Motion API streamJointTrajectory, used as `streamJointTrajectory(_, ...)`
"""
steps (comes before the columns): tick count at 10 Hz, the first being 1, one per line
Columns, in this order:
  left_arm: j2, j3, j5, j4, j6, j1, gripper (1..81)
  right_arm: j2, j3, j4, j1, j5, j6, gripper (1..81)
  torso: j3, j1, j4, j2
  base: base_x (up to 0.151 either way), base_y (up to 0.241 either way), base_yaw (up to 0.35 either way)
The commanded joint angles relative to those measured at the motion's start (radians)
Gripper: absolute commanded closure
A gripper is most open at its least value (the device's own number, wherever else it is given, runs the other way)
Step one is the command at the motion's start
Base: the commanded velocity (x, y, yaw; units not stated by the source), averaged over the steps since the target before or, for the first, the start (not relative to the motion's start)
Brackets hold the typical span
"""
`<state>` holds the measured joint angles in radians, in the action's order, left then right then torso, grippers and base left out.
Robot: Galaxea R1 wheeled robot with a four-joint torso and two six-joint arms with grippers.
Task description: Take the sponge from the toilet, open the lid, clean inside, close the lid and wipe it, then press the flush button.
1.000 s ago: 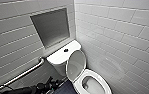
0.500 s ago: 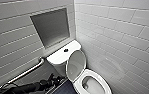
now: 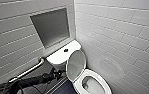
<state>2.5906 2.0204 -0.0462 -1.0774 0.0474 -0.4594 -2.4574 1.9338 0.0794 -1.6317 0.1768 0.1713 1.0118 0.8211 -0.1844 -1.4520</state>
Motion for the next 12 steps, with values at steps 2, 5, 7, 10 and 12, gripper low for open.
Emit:
streamJointTrajectory(2,0.004,0.014,-0.073,-0.013,-0.003,0.138,1.0,0.022,-0.023,0.013,-0.011,-0.068,-0.003,81.1,0.0,0.0,0.0,0.0,0.0,0.0,0.0)
streamJointTrajectory(5,-0.007,-0.17,-0.093,0.019,0.011,0.103,1.0,0.018,-0.02,0.01,0.006,-0.068,-0.001,81.1,0.0,0.0,0.0,0.0,0.0,0.0,0.0)
streamJointTrajectory(7,-0.018,-0.29,-0.093,0.095,0.011,0.054,1.0,0.018,-0.016,0.003,0.023,-0.068,0.005,81.1,0.0,0.0,0.0,0.0,0.0,0.0,0.0)
streamJointTrajectory(10,-0.056,-0.324,-0.19,0.324,0.038,-0.141,1.0,0.021,-0.006,0.007,0.034,-0.066,0.011,81.1,0.0,0.0,0.0,0.0,0.0,0.0,0.0)
streamJointTrajectory(12,-0.169,-0.368,-0.25,0.633,0.125,-0.357,1.0,0.01,0.019,0.01,0.052,-0.054,-0.001,81.1,0.0,0.0,0.0,0.0,0.0,0.0,0.0)
